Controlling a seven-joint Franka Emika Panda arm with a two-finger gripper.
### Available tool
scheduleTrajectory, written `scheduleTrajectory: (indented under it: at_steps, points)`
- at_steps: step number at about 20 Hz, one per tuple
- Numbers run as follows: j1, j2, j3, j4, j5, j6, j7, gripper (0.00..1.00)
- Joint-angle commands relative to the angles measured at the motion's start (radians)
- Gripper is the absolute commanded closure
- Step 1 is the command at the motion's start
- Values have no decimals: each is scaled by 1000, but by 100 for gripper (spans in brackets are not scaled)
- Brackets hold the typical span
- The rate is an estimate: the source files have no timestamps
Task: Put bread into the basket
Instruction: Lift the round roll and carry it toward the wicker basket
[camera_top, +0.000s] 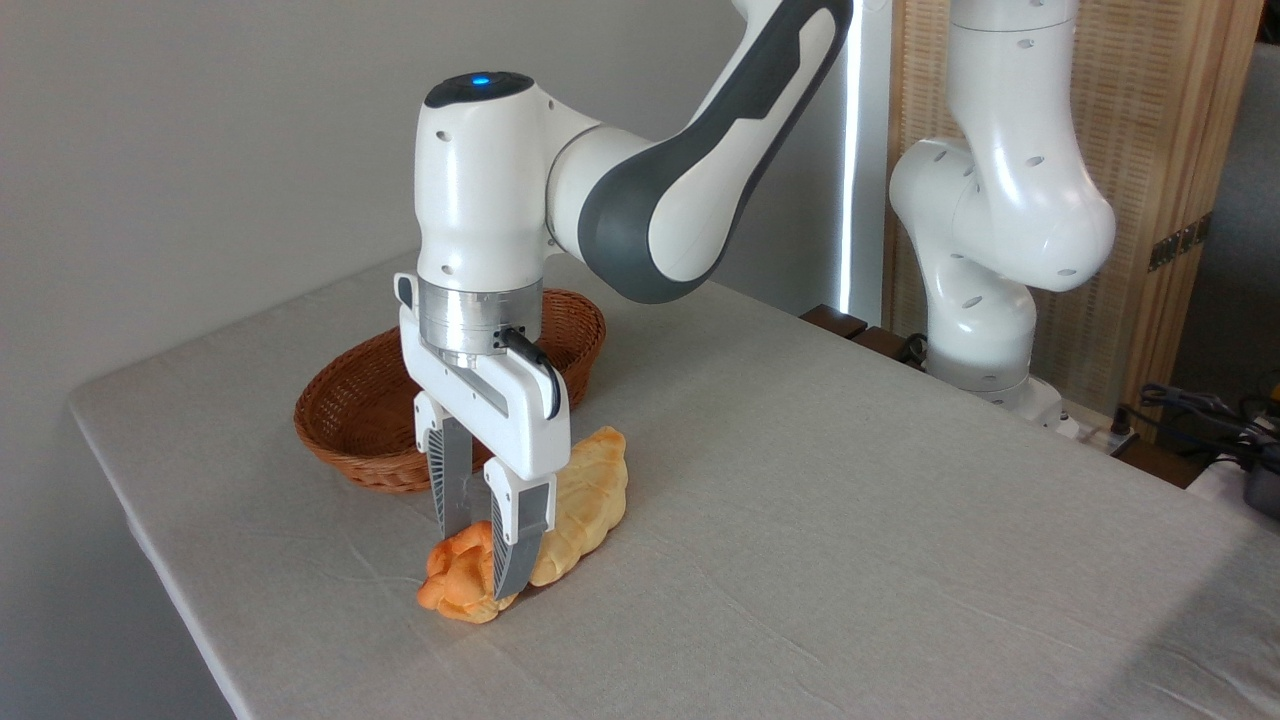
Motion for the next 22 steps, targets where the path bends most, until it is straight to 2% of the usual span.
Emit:
scheduleTrajectory:
  at_steps: [1,4,11,15,17,19,22]
  points:
    - [-1,13,6,5,24,22,20,62]
    - [-2,15,6,3,24,19,52,64]
    - [-4,9,6,3,24,13,49,64]
    - [-10,-57,-5,16,-6,11,37,64]
    - [-15,-91,-55,26,-64,-9,14,64]
    - [-15,-115,-115,40,-72,-56,-52,63]
    - [-15,-122,-226,39,-75,-64,-158,60]
